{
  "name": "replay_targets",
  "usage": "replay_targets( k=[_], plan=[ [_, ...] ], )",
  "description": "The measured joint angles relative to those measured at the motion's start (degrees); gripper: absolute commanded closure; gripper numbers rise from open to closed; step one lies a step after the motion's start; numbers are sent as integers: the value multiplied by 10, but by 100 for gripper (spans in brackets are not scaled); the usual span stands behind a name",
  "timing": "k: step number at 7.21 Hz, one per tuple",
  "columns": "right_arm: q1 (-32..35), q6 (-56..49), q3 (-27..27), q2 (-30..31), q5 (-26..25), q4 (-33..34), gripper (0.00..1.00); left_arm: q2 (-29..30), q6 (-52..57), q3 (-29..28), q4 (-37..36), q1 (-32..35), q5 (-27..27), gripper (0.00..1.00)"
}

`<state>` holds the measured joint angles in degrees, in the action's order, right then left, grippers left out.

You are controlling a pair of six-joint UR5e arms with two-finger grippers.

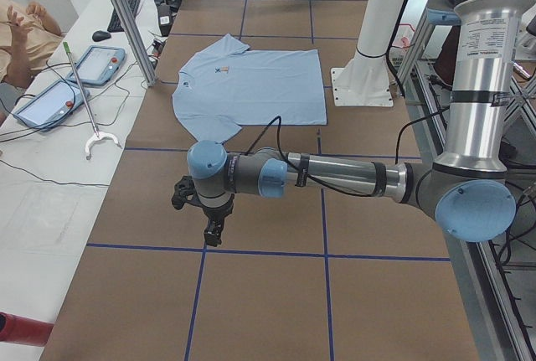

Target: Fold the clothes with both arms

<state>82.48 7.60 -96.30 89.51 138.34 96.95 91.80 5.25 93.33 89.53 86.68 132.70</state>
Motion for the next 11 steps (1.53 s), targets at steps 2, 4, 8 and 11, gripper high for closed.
replay_targets(
  k=[2, 4, 8, 11],
  plan=[
    [-1, 0, 0, -1, 0, 0, 0, 0, -1, 11, -9, 0, 4, 0],
    [-3, 2, -1, -5, -1, 0, 0, 6, -7, 19, -8, -3, 5, 0],
    [-83, 94, 97, -60, 17, -211, 0, 9, -52, 30, 16, -5, 15, 0],
    [-176, 247, 229, -200, -25, -376, 0, 7, -64, 28, 104, -7, 36, 0]
  ],
)
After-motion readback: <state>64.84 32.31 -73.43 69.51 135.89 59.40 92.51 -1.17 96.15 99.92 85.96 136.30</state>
